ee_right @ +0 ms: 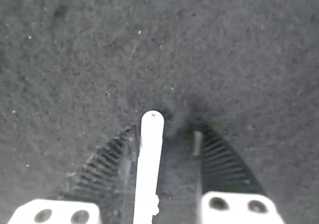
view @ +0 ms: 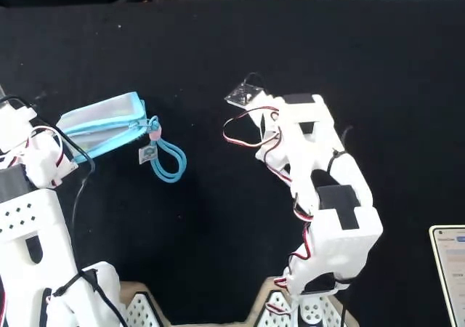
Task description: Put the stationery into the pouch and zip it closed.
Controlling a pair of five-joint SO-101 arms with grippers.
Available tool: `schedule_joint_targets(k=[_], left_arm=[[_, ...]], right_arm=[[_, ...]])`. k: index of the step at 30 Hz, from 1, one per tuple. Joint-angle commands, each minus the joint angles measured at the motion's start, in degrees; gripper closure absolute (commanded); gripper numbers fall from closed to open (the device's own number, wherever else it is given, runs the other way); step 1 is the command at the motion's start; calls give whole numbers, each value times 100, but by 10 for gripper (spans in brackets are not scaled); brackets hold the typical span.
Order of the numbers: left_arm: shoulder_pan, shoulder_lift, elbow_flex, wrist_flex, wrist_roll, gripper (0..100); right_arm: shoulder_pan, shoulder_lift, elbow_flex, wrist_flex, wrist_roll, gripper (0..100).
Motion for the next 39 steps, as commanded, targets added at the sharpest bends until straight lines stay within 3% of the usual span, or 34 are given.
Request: schedule_joint_targets(k=[1, 9, 16, 23, 35, 39], left_arm=[[-180, 26, -40, 35, 53, 970], [-180, 26, -40, 35, 53, 970], [-171, 26, -40, 35, 53, 970], [66, 26, -22, 62, 44, 970], [1182, 26, 242, 62, -273, 970], [1437, 26, 330, 62, -290, 970]], right_arm=[[-18, -127, 286, -246, -53, 988], [123, -2149, 374, 0, -1398, 988], [-519, -4409, 400, 554, -2673, 988], [-1284, -6668, 1235, -132, -4193, 988], [-2171, -11952, 4418, -1582, -5046, 988], [-2743, -12681, 5077, -2004, -5020, 987]])
